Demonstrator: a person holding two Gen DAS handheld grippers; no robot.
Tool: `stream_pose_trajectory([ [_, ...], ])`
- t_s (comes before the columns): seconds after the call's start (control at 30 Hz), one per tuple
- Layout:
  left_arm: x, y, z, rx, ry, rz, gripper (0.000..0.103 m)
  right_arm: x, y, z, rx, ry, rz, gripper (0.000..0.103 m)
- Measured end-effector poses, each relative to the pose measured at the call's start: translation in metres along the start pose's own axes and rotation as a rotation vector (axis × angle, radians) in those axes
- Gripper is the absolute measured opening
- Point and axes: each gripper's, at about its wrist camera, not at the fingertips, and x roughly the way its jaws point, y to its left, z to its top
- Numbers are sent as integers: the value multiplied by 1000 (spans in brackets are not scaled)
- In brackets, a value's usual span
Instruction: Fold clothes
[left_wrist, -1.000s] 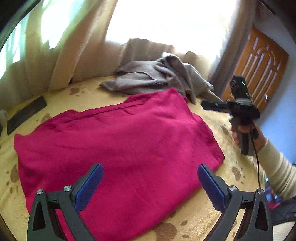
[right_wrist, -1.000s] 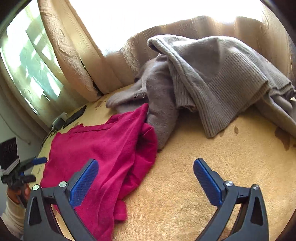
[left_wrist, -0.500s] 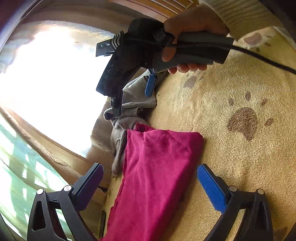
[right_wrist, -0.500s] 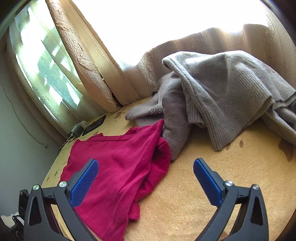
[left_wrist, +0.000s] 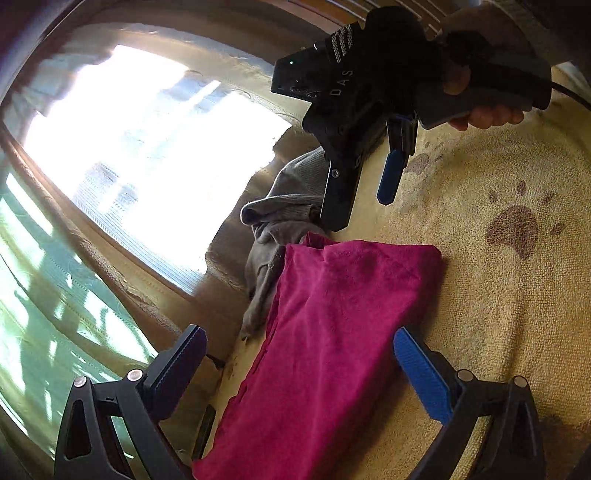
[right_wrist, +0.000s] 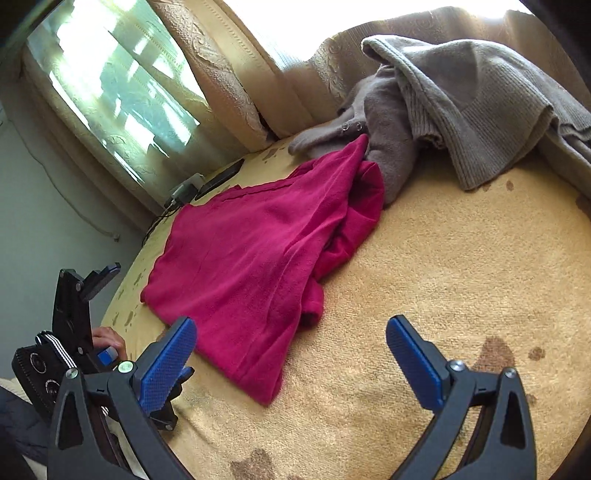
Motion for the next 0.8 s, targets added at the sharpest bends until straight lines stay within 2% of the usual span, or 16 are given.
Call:
stream_pose_trajectory([
  [0.1, -6, 3, -3, -21, -9, 5, 103, 16, 4, 10, -5, 21, -100, 103],
  [0.2, -10, 5, -10, -36, -27, 14, 103, 37, 14, 13, -28, 80, -179, 103],
  [0.3, -13, 8, -17, -49, -39, 23, 103, 44, 26, 10, -68, 109, -221, 100],
  [0.37, -14, 11, -22, -60, -41, 31, 103, 46, 33, 7, -54, 132, -180, 97],
  [0.5, -14, 17, -29, -91, -44, 30, 103, 47, 39, -1, 27, 172, -56, 80],
  [0.57, -15, 17, -30, -95, -52, 29, 103, 47, 36, -7, 104, 185, 25, 79],
  [0.67, -18, 14, -31, -84, -68, 22, 103, 44, 34, -14, 177, 187, 91, 79],
  [0.8, -26, 0, -26, -6, -111, 37, 103, 47, 31, -18, 261, 208, 170, 80],
])
